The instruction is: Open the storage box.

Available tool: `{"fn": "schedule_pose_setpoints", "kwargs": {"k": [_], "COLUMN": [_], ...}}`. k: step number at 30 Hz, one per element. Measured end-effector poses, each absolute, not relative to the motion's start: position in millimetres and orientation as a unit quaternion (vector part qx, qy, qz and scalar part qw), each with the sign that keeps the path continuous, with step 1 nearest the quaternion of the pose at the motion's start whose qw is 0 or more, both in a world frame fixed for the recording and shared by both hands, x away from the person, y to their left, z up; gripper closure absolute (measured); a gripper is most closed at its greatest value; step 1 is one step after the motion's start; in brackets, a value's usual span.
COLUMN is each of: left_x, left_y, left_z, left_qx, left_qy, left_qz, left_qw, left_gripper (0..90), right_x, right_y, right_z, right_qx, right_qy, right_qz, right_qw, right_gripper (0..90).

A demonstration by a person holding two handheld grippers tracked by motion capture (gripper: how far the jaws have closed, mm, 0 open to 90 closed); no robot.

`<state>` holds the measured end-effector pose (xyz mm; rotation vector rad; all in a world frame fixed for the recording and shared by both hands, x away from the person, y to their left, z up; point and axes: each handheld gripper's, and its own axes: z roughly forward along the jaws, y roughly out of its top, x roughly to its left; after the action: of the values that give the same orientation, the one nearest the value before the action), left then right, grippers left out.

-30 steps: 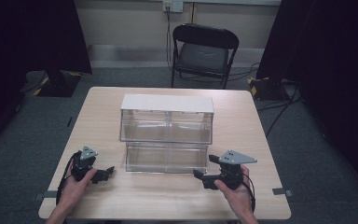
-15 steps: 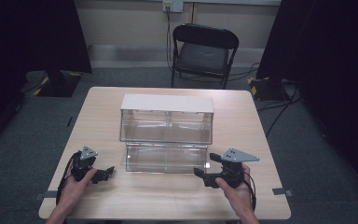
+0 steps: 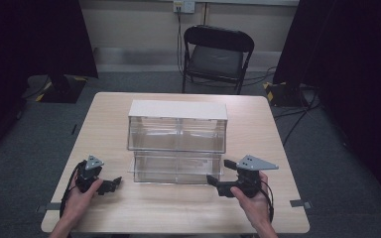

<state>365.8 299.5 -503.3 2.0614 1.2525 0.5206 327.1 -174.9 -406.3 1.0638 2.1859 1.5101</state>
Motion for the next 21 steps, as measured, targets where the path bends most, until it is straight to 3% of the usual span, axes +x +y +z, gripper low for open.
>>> {"fn": "schedule_pose_setpoints", "kwargs": {"k": [21], "left_x": [365.8], "left_y": [299.1], "left_z": [-503.5], "left_qx": [0.787], "left_qy": [0.48], "left_qz": [0.2], "left_qw": [0.333], "left_gripper": [0.0], "right_x": [330.2], "right_y": [-173.8], "right_z": [-398.2], "right_qx": [0.366], "right_qy": [0.75], "right_qz": [0.531], "right_qw": [0.149], "right_gripper": [14.0]}}
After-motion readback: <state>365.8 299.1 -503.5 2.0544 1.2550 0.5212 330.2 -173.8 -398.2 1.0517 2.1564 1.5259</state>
